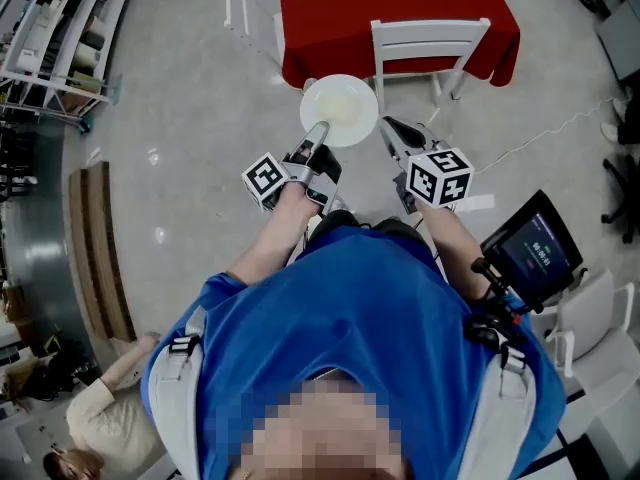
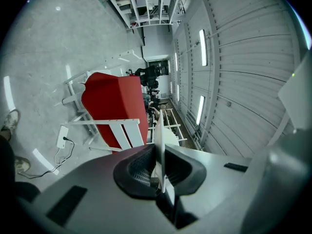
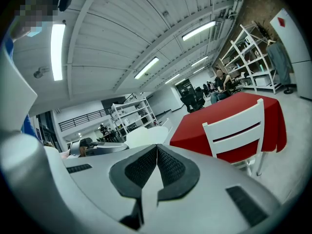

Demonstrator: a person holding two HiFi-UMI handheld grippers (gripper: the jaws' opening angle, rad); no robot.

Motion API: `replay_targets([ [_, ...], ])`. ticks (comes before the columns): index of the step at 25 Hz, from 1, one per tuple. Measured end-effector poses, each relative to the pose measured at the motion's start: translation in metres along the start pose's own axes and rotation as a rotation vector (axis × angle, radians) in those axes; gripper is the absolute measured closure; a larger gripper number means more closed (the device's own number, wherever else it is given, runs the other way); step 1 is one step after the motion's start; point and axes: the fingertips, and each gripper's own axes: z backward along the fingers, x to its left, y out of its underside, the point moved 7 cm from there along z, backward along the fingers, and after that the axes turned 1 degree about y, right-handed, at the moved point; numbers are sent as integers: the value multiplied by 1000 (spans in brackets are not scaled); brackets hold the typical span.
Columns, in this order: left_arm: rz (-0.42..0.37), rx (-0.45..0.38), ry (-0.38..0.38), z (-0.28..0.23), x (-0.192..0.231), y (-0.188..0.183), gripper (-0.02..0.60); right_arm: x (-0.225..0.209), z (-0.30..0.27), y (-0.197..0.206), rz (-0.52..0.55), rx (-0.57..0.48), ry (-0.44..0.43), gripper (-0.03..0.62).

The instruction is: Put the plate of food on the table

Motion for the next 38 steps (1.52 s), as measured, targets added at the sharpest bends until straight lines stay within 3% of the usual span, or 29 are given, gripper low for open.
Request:
replay_targets([
  [17,-12,98,53,-46,-2,0,557,-23,7,-18,24,-53,91,591],
  [30,-7,209,47,-57,-5,1,557,-18,15,-16,-12,-92,186,591],
  [38,24,161,25,-51,-4,2,557,-15,11,-19,-13,-44,155,591],
])
